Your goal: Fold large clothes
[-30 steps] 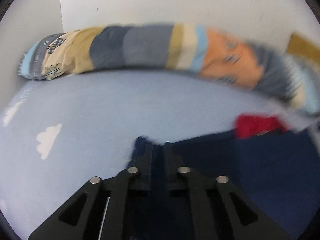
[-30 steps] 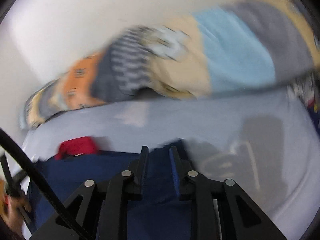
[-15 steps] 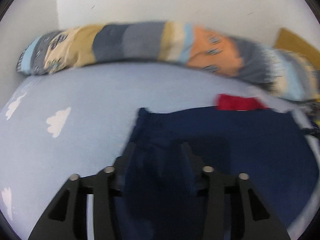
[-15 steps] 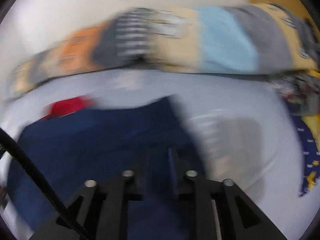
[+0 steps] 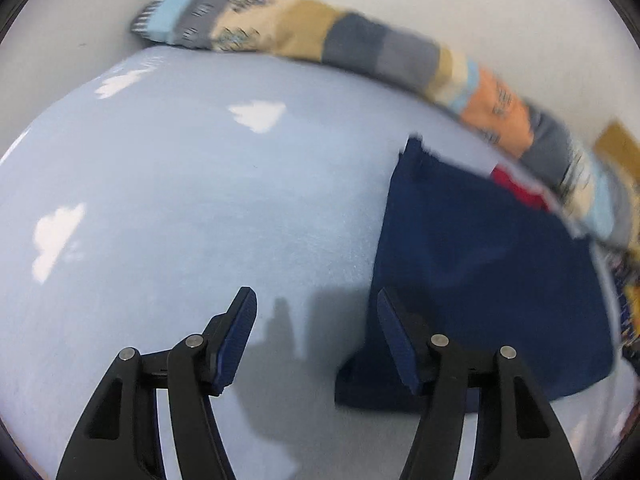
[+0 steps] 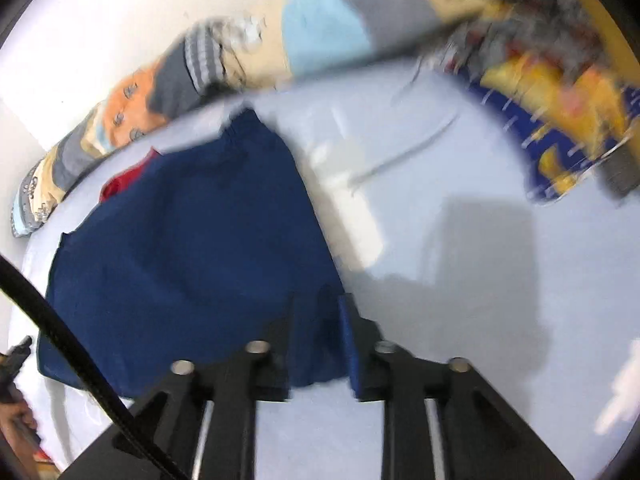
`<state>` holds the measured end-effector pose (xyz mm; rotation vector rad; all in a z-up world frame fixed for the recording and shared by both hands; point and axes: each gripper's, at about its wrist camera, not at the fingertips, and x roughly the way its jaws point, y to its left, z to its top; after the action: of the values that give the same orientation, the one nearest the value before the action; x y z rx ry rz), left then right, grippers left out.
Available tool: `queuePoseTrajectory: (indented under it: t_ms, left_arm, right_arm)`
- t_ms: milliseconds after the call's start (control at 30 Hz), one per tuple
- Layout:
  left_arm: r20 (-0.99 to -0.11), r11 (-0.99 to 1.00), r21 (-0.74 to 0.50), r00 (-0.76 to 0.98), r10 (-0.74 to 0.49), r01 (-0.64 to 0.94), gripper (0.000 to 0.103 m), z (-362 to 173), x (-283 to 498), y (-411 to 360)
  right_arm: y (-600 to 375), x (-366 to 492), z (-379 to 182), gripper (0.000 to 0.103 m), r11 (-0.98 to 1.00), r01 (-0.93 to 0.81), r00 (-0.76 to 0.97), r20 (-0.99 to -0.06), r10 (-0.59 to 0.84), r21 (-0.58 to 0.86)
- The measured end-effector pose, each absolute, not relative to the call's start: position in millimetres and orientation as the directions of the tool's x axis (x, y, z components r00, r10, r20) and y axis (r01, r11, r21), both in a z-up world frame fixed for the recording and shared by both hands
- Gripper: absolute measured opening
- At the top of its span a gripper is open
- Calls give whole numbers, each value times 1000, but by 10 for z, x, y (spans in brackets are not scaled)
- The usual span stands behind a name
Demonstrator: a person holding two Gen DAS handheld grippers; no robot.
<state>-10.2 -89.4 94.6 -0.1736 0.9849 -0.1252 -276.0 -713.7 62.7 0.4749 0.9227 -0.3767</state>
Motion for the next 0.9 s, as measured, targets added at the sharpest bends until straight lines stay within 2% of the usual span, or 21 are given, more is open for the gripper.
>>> queuePoseTrajectory:
  t_ms: [67,167,233,333,467,800,900]
  left_arm:
    - [-798,970,-245,566,-205,7,63,1068,-269,-888]
    - [-792,949,-314,552,-261,-1,68,1141,-539,-1030]
    - [-790,916,-399,524,-318,-45,75,1051,-704,-1012]
    - [-767,827,-543,490,-415,-150,75,708,-846,-867]
    - [-734,721,-649,450,-508,-245,75,328,-793,-677]
    - [-654,656,-725,512,-557,-211,75,132,-485,-818]
    - [-634,649,-736,531,-563,-191,81,96,-385,-885]
  right_arm:
    - [-6967,-2849,787,43,833,453,608,-793,-27,318]
    - [-6822,-2957,786,43,777,446,655,-754,55,444]
    - [-6846,-3122,700,46,706,469,690,-719,83,531]
    - [-6901,-3325,431,48,601,520,699,-707,109,607]
    - [-7049,-3463,272,48,513,557,704,-699,125,653]
    - [-7259,-3208,-248,50,324,551,757,-624,192,769]
    - [-7289,-3046,-355,50,310,539,776,-605,179,783]
